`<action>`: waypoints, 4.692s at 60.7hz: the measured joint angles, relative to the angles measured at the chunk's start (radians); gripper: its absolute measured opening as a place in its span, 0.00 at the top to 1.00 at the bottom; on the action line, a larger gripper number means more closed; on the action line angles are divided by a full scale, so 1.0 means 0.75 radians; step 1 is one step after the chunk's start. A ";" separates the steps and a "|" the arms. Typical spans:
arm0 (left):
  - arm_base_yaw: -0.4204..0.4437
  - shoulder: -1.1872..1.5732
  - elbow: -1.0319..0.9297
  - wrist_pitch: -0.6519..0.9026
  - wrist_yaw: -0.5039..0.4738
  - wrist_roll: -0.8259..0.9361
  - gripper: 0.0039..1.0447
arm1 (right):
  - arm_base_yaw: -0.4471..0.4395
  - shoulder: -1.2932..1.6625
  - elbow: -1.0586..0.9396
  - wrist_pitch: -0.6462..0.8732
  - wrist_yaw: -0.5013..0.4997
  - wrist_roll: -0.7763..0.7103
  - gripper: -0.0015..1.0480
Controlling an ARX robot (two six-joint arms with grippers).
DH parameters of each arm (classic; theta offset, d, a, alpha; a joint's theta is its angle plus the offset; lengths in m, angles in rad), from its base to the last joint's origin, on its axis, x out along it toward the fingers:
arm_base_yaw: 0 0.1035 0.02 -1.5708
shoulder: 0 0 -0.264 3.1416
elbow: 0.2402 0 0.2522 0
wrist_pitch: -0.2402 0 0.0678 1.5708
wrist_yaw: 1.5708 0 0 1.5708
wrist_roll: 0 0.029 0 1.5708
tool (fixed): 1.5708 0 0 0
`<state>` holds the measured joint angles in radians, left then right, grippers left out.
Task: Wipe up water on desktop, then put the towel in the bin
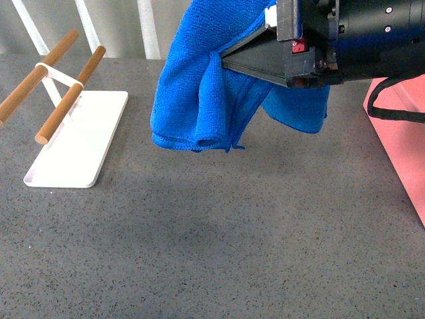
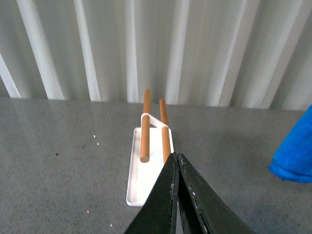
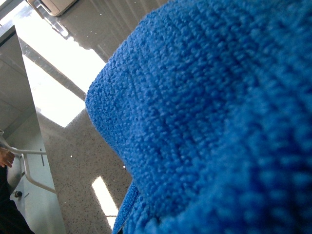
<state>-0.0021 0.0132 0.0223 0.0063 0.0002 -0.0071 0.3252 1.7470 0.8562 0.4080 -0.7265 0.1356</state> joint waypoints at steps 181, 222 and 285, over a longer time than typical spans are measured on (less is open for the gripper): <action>0.000 -0.013 0.000 -0.008 -0.001 0.003 0.06 | -0.169 0.235 1.346 -1.569 1.159 -0.526 0.94; 0.000 -0.013 0.000 -0.008 -0.001 0.003 0.06 | -0.596 -0.060 0.845 -1.497 1.300 -0.532 0.94; 0.000 -0.013 0.000 -0.008 -0.001 0.003 0.06 | -0.682 0.118 0.822 -1.378 1.225 -0.504 0.16</action>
<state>-0.0021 0.0032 0.0223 0.0006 -0.0002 -0.0048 -0.1864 1.8355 1.4727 -0.6258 0.1925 -0.2424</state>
